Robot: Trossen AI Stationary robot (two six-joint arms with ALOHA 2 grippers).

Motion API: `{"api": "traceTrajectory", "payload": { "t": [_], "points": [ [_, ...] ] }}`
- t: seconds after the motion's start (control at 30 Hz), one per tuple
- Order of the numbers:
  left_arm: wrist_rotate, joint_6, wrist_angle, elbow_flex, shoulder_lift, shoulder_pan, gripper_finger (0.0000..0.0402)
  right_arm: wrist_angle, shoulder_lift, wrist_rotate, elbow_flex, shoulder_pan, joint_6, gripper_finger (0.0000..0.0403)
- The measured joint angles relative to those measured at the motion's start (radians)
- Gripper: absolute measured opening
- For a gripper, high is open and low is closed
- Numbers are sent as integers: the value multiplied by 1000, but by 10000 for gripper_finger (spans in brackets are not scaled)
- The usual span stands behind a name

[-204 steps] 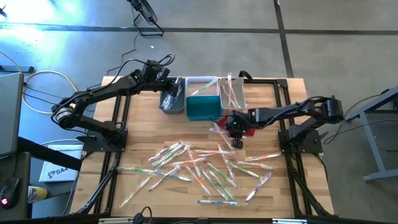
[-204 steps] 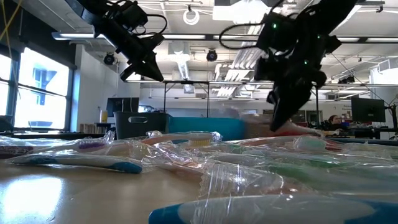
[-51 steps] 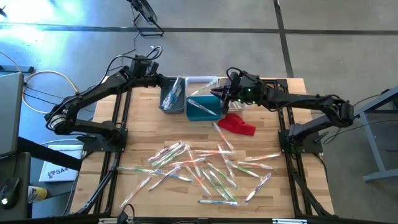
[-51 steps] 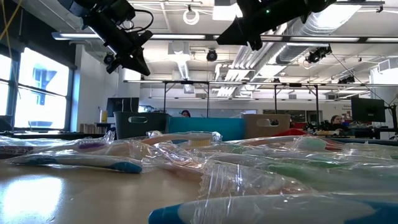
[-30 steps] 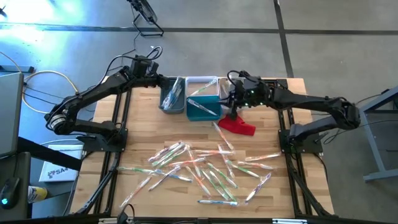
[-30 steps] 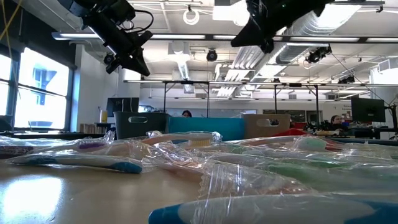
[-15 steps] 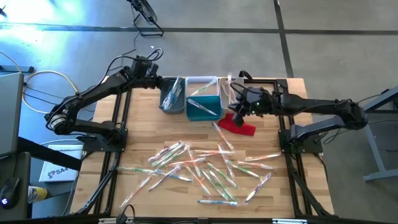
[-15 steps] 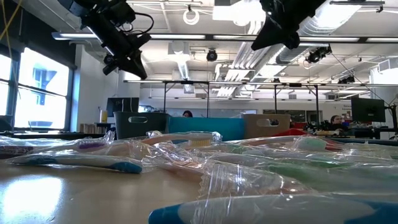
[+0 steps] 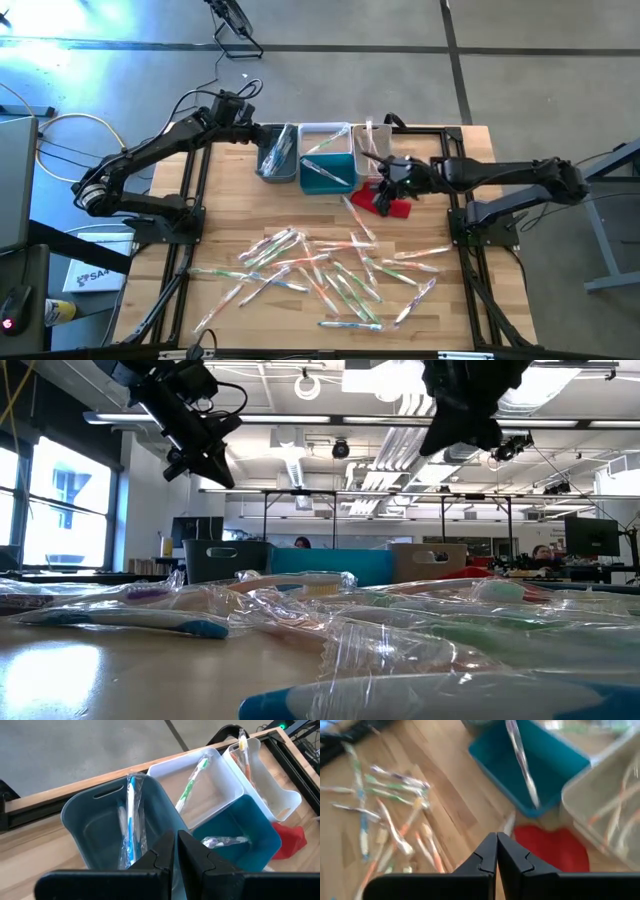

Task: Pick & Place Toothbrushes
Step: Put the orange toothbrush into the white bin

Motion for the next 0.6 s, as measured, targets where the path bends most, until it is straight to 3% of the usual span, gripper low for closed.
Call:
{"api": "traceTrajectory", "payload": {
  "t": [0.37,0.6],
  "points": [
    [-1,28,-9,0,0,0,19,-56,148,36,-1,7,227,13],
    [-1,27,-9,0,0,0,19,-59,271,5,-1,7,300,88]
  ]
}}
